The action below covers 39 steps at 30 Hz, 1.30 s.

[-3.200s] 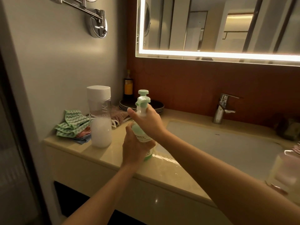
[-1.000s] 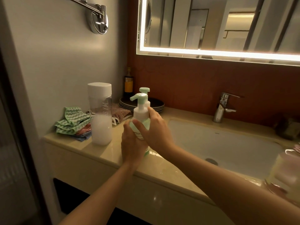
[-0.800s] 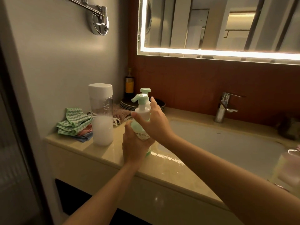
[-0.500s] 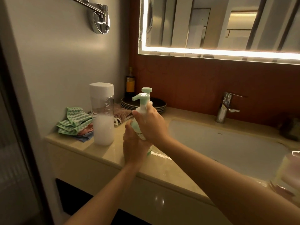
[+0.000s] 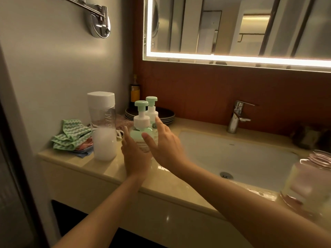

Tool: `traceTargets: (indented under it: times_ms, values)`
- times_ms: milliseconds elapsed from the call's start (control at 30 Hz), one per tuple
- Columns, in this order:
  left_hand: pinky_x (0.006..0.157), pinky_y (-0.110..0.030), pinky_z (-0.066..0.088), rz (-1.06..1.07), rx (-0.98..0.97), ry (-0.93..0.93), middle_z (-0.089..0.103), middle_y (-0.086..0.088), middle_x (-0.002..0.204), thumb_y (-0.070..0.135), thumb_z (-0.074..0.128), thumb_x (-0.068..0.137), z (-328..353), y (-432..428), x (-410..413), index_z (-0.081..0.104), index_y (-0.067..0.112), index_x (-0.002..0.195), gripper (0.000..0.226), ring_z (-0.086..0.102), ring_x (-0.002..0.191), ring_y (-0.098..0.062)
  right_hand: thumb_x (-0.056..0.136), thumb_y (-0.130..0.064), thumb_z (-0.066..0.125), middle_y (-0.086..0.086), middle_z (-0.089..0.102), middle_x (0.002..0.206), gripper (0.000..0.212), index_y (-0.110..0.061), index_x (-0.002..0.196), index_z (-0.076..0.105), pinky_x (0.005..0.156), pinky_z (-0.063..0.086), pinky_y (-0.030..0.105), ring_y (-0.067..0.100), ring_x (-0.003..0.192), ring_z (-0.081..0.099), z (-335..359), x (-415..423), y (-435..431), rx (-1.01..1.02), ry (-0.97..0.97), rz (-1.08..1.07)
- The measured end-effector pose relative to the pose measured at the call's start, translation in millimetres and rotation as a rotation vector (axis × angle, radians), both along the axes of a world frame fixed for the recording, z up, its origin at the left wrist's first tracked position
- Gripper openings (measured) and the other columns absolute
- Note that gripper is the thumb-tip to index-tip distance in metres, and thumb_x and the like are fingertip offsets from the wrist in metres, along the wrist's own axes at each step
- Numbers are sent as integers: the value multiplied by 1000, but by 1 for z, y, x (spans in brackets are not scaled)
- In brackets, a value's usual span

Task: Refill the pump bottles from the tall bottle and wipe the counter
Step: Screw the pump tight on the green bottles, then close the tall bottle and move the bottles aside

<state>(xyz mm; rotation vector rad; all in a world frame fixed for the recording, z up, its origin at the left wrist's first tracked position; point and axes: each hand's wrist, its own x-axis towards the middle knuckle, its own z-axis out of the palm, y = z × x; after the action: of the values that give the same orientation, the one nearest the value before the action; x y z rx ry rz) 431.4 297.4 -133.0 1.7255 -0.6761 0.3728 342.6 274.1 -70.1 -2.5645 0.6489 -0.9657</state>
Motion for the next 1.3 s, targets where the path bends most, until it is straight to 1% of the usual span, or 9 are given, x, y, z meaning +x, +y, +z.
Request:
traceTargets:
  times_ms: [100,233,367,600,767,933,1033,1200,1300]
  values:
    - [98,-39,38,64,-121,-195,30,-18,143,44,72,72,2,6,-9,15,18,143,94,35,127,-31,93,-50,38,4,31,149,66,-18,147,16,105,32,36,19,134,33,-2,-17,-12,40,-19,-27]
    - [94,-38,42,-11,-221,-325,34,-14,137,49,56,80,3,5,-25,24,23,134,68,36,119,-24,93,-47,41,7,42,141,60,-15,142,29,102,40,38,20,126,44,2,-44,-29,125,-142,-88]
    - [99,-33,35,-31,-254,-424,34,-8,131,41,54,84,9,-8,-53,30,21,128,54,37,116,-21,96,-40,39,0,59,115,43,-14,130,44,77,45,22,10,96,54,12,-83,-41,151,-332,-171]
    - [79,-16,41,-390,-267,-353,52,-11,115,42,51,83,22,-39,-127,36,21,119,44,51,95,-15,93,-35,47,-18,52,83,28,-17,113,52,69,50,15,2,74,55,7,-160,-43,99,-409,-263]
    - [74,-9,39,-639,-238,-192,50,4,111,48,55,81,12,-67,-203,45,15,118,51,50,89,-3,92,-31,49,-13,56,82,24,-17,110,56,62,50,11,3,71,57,2,-241,-43,-19,-434,-385]
    - [81,-11,37,-926,-155,-44,40,1,130,54,65,69,6,-86,-273,32,19,131,78,45,109,-6,92,-23,51,-10,58,77,18,-16,108,57,58,43,7,1,67,55,-11,-327,-41,-71,-466,-483]
    - [89,-23,40,-1017,-108,33,33,-3,140,52,70,63,0,-93,-301,22,23,137,92,38,120,-11,92,-20,52,-13,52,73,17,-17,109,54,58,44,9,-3,69,53,-21,-378,-41,-132,-484,-587]
    - [86,-28,42,-956,-128,58,34,-9,137,28,76,70,-2,-100,-329,21,19,138,88,40,118,-18,91,-20,54,2,58,83,22,-15,113,53,60,44,18,7,69,52,-39,-457,-56,-170,-460,-855]
    - [87,-28,42,-963,-121,52,37,-10,136,22,77,71,-2,-108,-338,23,20,137,86,42,119,-21,86,-24,60,9,56,104,36,-13,119,50,71,46,32,17,86,52,-47,-497,-74,-74,-234,-1021]
